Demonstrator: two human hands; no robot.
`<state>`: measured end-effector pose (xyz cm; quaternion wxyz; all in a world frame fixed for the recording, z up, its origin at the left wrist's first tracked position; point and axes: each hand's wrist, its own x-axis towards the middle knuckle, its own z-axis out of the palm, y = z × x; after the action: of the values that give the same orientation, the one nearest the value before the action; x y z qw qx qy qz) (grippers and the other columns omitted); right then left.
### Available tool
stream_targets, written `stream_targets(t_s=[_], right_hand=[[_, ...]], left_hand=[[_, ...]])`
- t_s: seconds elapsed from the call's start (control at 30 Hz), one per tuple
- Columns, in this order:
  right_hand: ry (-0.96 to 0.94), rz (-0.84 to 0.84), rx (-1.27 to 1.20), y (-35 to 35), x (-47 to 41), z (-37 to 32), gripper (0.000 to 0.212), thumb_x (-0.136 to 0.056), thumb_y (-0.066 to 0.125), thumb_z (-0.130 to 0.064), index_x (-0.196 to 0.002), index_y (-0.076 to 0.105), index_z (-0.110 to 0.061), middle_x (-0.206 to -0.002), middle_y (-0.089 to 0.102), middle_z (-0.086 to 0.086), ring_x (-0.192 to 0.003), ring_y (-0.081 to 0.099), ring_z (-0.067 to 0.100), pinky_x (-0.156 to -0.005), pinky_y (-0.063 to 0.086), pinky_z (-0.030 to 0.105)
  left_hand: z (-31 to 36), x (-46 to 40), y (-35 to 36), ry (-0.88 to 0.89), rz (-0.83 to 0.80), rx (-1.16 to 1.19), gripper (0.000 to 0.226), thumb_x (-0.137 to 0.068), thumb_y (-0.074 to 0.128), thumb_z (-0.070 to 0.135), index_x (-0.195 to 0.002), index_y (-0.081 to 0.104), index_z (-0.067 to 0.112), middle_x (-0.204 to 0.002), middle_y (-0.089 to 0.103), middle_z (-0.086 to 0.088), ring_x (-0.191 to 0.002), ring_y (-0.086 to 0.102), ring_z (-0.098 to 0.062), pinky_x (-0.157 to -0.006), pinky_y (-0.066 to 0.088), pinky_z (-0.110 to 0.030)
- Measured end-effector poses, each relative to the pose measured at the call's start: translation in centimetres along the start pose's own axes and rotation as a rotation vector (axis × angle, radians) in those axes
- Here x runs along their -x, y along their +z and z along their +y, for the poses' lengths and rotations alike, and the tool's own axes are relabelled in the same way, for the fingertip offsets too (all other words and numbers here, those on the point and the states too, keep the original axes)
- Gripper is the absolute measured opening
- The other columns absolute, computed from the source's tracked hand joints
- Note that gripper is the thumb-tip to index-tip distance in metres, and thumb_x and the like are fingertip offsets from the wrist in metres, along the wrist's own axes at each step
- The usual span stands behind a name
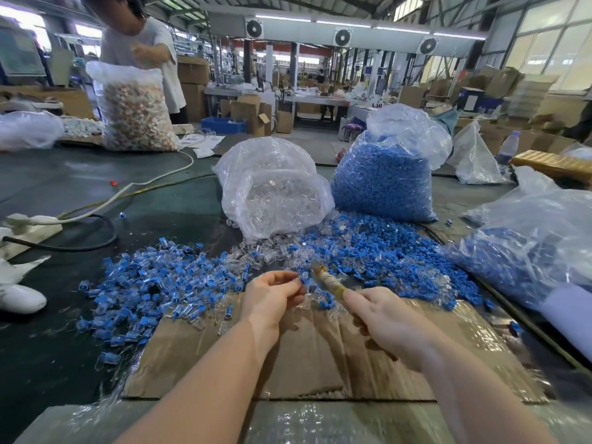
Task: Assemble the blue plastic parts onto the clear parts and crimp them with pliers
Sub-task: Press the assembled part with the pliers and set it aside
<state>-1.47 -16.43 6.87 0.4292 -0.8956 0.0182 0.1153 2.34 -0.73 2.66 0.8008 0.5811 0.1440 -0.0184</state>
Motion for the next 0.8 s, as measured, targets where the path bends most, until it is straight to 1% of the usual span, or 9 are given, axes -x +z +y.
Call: stream_targets(t_s=[0.07,0.13,0.17,0.27,0.37,0.47,0.63,0.77,0.8], right_hand=[[0.084,-0.049,-0.154,0.3,0.5,-0.5,0.035,-0.097,0.042,-0.038,-0.086,0.049,-0.006,-0.078,0.048,0.011,-0.068,0.047,0.023,-0.064,0.047,0.038],[0.143,-0.108,-0.246,0.3,0.6,-0.8,0.035,-0.096,0.045,-0.038,-0.1,0.05,-0.003,-0.08,0.052,0.009,-0.071,0.052,0.02,-0.068,0.053,0.035],[0.151,-0.154,-0.263,0.3,0.6,-0.9,0.032,-0.095,0.048,-0.036,-0.101,0.051,-0.005,-0.08,0.053,0.007,-0.072,0.052,0.018,-0.068,0.054,0.033],[0.121,-0.243,-0.223,0.3,0.4,-1.0,0.01,-0.088,0.058,-0.013,-0.093,0.051,-0.008,-0.082,0.051,0.007,-0.074,0.051,0.017,-0.073,0.054,0.036],[0.125,-0.266,-0.137,0.4,-0.1,-0.9,0.017,-0.082,0.052,0.001,-0.096,0.047,-0.006,-0.089,0.049,0.012,-0.079,0.051,0.022,-0.079,0.054,0.044],[0.123,-0.277,-0.1,0.5,-0.3,-1.0,0.018,-0.079,0.047,0.004,-0.091,0.046,-0.009,-0.09,0.05,0.013,-0.081,0.053,0.026,-0.078,0.054,0.045],[0.084,-0.29,-0.107,0.5,-0.4,-1.4,0.019,-0.08,0.044,0.007,-0.085,0.048,-0.011,-0.09,0.048,0.011,-0.084,0.051,0.025,-0.071,0.052,0.04],[0.059,-0.305,-0.113,0.5,-0.3,-1.6,0.025,-0.081,0.044,0.007,-0.098,0.052,-0.008,-0.091,0.048,0.01,-0.086,0.048,0.024,-0.07,0.048,0.038],[0.057,-0.308,-0.106,0.5,-0.3,-1.6,0.025,-0.081,0.044,0.007,-0.098,0.052,-0.01,-0.092,0.048,0.01,-0.086,0.048,0.024,-0.07,0.048,0.037]], left_hand=[[0.5,-0.3,-0.1,-0.02,0.023,0.028,0.012,-0.084,0.06,-0.006,-0.089,0.064,0.004,-0.061,0.066,-0.005,-0.049,0.062,-0.009,-0.038,0.05,-0.024],[1.0,-0.6,-0.4,-0.026,0.041,0.054,0.013,-0.084,0.059,-0.007,-0.086,0.064,0.004,-0.066,0.065,-0.008,-0.051,0.062,-0.01,-0.038,0.049,-0.022],[1.2,-0.7,-0.6,-0.023,0.054,0.069,0.013,-0.084,0.058,-0.009,-0.087,0.064,0.002,-0.069,0.064,-0.009,-0.054,0.062,-0.012,-0.041,0.051,-0.019],[1.4,-0.9,-0.9,-0.026,0.097,0.069,0.011,-0.084,0.058,-0.01,-0.088,0.063,-0.002,-0.072,0.063,-0.012,-0.059,0.061,-0.016,-0.045,0.052,-0.017],[1.4,-0.9,-1.0,-0.025,0.124,0.043,0.01,-0.083,0.06,-0.008,-0.082,0.063,0.002,-0.072,0.062,-0.012,-0.06,0.06,-0.017,-0.043,0.051,-0.019],[1.6,-1.0,-1.0,-0.017,0.146,0.029,0.011,-0.083,0.06,-0.008,-0.08,0.063,0.002,-0.071,0.062,-0.012,-0.059,0.06,-0.017,-0.043,0.051,-0.019],[1.8,-1.3,-1.2,0.021,0.177,-0.008,0.014,-0.082,0.06,-0.01,-0.076,0.063,0.003,-0.071,0.062,-0.012,-0.059,0.06,-0.017,-0.045,0.05,-0.018],[1.8,-1.1,-1.3,0.023,0.173,-0.033,0.013,-0.082,0.061,-0.01,-0.078,0.064,0.002,-0.073,0.063,-0.012,-0.06,0.061,-0.017,-0.046,0.051,-0.017],[1.8,-1.0,-1.3,0.021,0.169,-0.034,0.013,-0.082,0.061,-0.01,-0.078,0.063,0.002,-0.074,0.063,-0.012,-0.061,0.06,-0.017,-0.047,0.051,-0.017]])
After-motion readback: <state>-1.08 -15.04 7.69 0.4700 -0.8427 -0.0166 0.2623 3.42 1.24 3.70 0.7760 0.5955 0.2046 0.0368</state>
